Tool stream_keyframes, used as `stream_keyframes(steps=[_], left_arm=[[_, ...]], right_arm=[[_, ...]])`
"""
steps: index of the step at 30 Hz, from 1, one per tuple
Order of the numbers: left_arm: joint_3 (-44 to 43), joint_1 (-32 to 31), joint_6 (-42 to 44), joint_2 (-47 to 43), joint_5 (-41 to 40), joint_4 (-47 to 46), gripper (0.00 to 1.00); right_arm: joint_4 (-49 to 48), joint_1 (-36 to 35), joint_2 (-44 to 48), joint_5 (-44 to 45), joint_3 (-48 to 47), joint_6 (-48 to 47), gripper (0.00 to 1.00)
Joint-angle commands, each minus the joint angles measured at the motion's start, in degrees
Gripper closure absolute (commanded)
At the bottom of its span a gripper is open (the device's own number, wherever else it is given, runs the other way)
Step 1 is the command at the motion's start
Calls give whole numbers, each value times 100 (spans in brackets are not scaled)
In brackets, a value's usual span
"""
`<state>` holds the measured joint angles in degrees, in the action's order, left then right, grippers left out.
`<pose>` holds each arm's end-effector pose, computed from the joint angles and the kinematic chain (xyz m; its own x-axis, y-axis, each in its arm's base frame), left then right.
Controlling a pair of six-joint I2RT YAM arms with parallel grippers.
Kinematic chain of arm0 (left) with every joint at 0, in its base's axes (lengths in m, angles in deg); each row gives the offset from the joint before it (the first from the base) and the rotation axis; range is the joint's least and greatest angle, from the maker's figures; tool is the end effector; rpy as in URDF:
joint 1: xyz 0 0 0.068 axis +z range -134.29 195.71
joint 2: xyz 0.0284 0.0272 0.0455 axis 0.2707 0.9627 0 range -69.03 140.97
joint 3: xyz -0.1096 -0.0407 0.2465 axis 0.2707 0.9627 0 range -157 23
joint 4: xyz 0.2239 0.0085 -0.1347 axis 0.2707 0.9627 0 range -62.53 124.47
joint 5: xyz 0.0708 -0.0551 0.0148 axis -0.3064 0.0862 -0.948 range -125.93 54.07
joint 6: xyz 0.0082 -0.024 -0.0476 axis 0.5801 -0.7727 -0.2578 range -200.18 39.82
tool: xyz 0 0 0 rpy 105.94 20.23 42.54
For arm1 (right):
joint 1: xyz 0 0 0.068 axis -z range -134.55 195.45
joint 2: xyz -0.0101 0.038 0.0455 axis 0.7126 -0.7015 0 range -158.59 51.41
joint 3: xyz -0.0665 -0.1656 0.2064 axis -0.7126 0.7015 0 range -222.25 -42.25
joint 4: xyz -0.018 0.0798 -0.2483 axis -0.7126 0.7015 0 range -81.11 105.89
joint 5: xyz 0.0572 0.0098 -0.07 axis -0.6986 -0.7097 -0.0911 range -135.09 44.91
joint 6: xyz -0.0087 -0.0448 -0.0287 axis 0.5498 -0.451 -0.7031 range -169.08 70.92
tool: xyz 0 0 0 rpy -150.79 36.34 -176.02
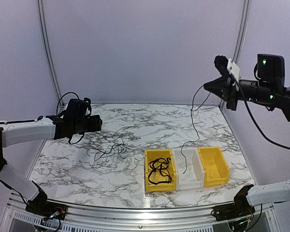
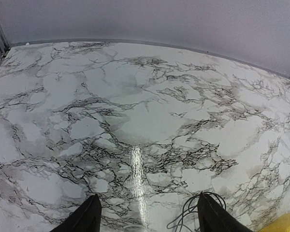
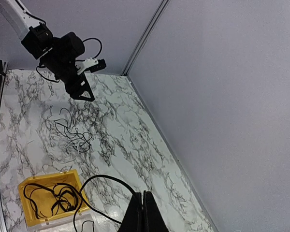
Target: Untangle the cables
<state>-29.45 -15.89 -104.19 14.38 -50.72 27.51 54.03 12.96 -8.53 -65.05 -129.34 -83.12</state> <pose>0.2803 -0.1618 0.2452 -0.5311 -0.1353 -0.8365 0.1138 0.9668 -0.2287 0.1458 0.1072 0.4741 0.2201 -0.4837 -0.8471 -0.7912 0.4194 -0.4450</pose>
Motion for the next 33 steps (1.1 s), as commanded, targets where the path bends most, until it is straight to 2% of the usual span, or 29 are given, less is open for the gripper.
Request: stream_keyframes(steps=[1, 8, 14, 19, 26, 33], left_arm=[[85, 31, 13, -136, -112, 170, 29], [160, 38, -3, -187, -185, 167, 29], [227, 47, -9, -243, -235, 167, 29], [383, 73, -28, -362, -295, 164, 29], [643, 116, -69, -593, -336, 165, 28], [836, 184, -107, -742, -367, 119, 28]], right_arm=[[150, 21, -362, -614, -998, 199, 100], [278, -465, -775, -789, -1630, 89, 100], [-82, -908, -923, -739, -1355, 78, 100], [-492, -935, -840, -707, -544, 233, 100], [-1158, -935, -468, -531, 1195, 424, 100], [-1586, -935, -435, -971, 2295, 900, 100]])
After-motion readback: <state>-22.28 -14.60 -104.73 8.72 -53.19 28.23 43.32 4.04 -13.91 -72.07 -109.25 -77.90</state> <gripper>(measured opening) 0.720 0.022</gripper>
